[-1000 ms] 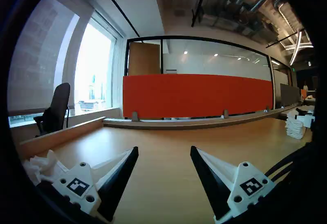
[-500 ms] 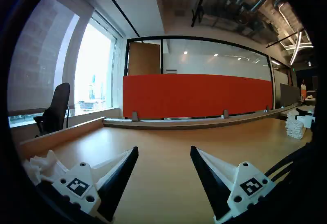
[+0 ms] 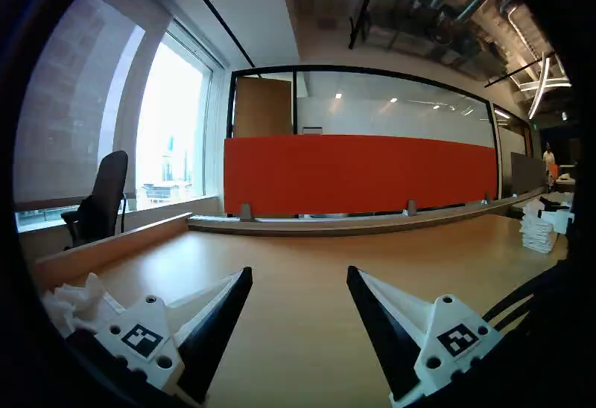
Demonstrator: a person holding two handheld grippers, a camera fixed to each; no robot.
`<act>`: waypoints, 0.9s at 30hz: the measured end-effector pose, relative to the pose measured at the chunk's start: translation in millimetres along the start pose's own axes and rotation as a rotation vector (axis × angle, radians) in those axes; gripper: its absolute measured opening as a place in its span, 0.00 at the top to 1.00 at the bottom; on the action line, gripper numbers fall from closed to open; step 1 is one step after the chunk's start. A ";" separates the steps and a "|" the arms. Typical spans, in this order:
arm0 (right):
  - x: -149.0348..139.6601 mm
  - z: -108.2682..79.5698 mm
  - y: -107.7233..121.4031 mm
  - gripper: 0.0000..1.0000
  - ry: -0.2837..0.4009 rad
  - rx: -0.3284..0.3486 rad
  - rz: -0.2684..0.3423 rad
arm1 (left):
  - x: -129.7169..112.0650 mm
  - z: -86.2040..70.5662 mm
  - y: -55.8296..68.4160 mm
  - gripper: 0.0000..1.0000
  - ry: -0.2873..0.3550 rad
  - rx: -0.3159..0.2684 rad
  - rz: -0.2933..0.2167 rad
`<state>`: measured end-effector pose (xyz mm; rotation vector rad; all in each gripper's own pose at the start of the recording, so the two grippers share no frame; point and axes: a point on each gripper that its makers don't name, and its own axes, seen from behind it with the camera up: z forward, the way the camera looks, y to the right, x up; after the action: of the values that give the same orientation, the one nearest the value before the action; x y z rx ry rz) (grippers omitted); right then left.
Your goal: Fold towel
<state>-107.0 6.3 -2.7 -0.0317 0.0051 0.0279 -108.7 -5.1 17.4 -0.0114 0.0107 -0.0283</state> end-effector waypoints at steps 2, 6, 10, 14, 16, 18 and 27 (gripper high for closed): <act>0.1 0.0 0.0 0.00 0.000 0.000 0.000 | 0.0 0.1 0.3 0.06 0.000 0.000 0.000; 0.4 -0.2 -0.4 0.00 0.000 0.000 0.000 | -0.2 -0.2 0.1 0.06 0.000 0.000 0.000; 0.6 -0.5 -0.5 0.00 0.000 0.000 0.000 | -0.3 -0.5 -0.1 0.06 0.000 0.000 0.000; 0.7 -0.4 -0.5 0.00 0.000 0.000 0.000 | 0.1 -0.9 0.3 0.06 0.000 0.000 0.000; 0.4 -0.3 -0.5 0.00 0.000 0.000 0.000 | 0.2 -1.0 0.3 0.06 0.000 0.000 0.000; 0.2 -0.3 -0.4 0.00 0.000 0.000 0.000 | 0.3 -1.2 0.2 0.06 0.000 0.000 0.000; 0.1 0.1 0.1 0.00 0.000 0.000 0.000 | 1.7 -2.3 0.6 0.06 -0.001 0.000 0.000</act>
<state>-106.9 6.5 -2.6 -0.0319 0.0051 0.0279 -107.0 -4.6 15.0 -0.0110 0.0099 -0.0281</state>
